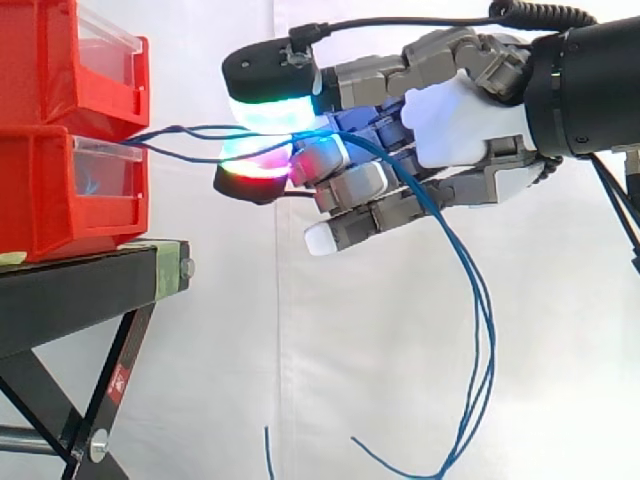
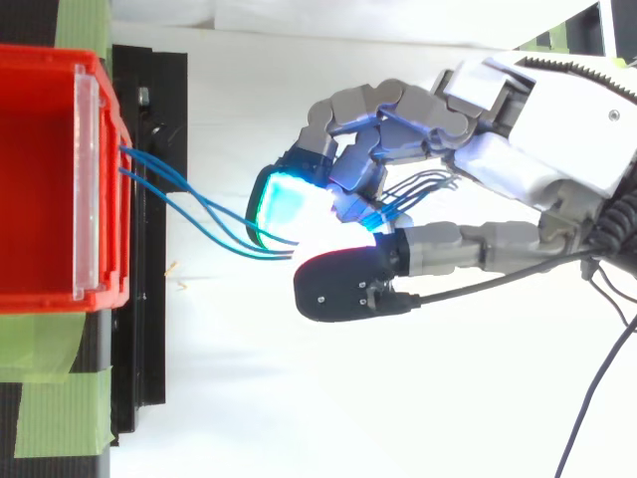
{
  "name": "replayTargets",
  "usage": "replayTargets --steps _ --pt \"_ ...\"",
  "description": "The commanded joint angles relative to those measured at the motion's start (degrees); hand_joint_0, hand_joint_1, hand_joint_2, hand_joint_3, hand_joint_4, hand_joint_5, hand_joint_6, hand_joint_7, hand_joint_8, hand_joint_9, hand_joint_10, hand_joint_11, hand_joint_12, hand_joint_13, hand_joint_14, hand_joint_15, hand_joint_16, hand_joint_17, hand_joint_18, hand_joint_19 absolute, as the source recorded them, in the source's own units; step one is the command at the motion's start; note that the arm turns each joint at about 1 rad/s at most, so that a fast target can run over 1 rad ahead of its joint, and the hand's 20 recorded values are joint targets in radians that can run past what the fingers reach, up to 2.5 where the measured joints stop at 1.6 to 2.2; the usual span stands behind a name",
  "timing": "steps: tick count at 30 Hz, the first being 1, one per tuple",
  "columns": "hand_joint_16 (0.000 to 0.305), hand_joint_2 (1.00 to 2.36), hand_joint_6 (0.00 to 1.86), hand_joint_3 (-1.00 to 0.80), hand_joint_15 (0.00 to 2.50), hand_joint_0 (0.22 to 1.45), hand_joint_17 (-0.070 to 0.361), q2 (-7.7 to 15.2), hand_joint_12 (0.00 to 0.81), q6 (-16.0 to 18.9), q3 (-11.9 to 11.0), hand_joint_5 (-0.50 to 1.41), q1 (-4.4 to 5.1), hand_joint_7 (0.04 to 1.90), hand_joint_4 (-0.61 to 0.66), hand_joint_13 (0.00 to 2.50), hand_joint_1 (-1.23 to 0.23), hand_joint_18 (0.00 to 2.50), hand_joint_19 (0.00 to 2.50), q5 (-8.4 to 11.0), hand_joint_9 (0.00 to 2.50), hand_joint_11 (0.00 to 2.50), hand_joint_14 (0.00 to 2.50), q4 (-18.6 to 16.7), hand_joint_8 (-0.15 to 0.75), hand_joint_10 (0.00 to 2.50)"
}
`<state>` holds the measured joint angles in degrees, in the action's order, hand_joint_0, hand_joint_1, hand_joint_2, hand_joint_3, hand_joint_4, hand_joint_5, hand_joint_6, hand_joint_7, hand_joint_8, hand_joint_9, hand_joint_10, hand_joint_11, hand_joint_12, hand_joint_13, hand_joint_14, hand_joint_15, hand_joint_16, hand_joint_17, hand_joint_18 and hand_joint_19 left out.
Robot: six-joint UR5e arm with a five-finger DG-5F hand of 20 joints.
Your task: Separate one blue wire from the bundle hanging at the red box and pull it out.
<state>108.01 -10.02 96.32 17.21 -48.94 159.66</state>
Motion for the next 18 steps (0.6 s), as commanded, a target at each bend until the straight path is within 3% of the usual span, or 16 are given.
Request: replayTargets --steps 1,9,18 --pt "0.035 1.02 0.84 -0.24 1.35 0.75 0.078 0.01 0.326 0.0 0.0 -0.28 0.01 1.06 0.23 0.4 -0.98 0.48 0.82 -0.01 0.32 1.5 1.27 0.04 0.299 0.95" --pt "0.035 1.03 0.84 -0.15 1.35 0.72 0.078 0.01 0.324 0.0 0.0 -0.28 0.01 1.08 0.22 0.38 -0.96 0.47 0.83 -0.01 0.31 1.53 1.28 0.13 0.292 0.93" --pt "0.033 1.03 0.84 -0.01 1.32 0.71 0.075 0.01 0.324 0.0 0.0 -0.25 0.01 1.03 0.24 0.48 -0.82 0.55 0.85 -0.01 0.46 1.48 1.29 -0.05 0.301 0.89"
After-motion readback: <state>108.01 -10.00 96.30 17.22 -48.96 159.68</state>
